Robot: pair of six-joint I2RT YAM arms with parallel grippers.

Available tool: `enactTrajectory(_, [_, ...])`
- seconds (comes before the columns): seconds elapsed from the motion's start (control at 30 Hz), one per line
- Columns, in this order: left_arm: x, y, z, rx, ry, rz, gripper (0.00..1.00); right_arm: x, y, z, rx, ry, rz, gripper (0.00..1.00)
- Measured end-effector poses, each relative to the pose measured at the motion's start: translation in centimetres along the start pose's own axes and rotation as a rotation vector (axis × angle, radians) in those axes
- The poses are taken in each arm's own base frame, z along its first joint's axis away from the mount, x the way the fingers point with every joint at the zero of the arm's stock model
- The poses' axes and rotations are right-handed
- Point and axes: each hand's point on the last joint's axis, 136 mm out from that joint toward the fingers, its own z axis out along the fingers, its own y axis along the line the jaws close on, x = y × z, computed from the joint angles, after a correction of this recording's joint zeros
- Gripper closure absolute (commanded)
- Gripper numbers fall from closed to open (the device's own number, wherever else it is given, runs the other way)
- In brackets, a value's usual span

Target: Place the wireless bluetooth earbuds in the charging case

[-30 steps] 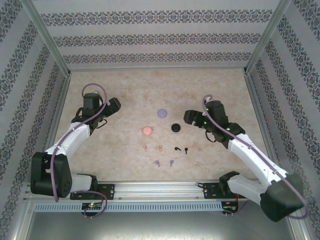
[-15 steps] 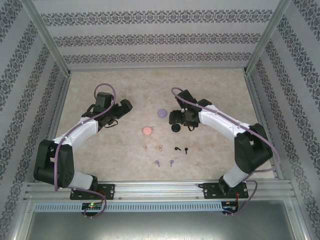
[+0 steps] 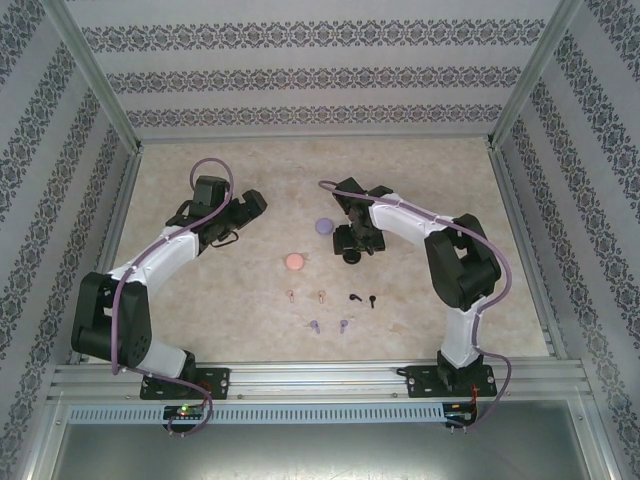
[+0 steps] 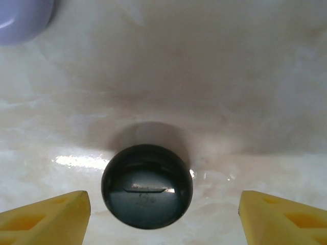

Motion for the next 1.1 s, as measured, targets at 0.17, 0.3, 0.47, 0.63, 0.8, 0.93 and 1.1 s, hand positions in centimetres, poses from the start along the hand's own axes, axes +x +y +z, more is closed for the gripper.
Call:
enactTrajectory(0.17, [-0.2,-0.2,0.1,0.002,-0.002,0.000,0.01,-0.1,0.1,0.7,0.008,0.019,-0.029,0.26])
enactTrajectory(0.3, [-0.2,-0.2,0.1,0.002,-0.002,0.000,0.01,-0.3,0.2,0.8,0.010,0.024,-0.043,0.28])
enactTrajectory(0.47, [-0.2,-0.2,0.1,0.001,-0.001,0.000,0.01,-0.2,0.2,1.4,0.015,0.037,-0.044,0.31])
enactTrajectory(0.63, [-0.2,-0.1,0.1,0.000,0.000,0.000,0.01,0.2,0.3,2.1,0.022,0.053,-0.051,0.33])
enactTrajectory(0.8, [-0.1,-0.1,0.1,0.001,0.000,0.000,0.01,0.4,0.8,2.1,0.022,0.055,-0.060,0.34])
enactTrajectory(0.93, [-0.1,-0.1,0.1,0.001,0.000,0.000,0.01,0.5,1.0,2.1,0.022,0.055,-0.060,0.36])
enactTrajectory(1.1, [-0.1,-0.1,0.1,0.001,0.001,0.000,0.01,0.6,1.1,2.3,0.024,0.059,-0.048,0.42])
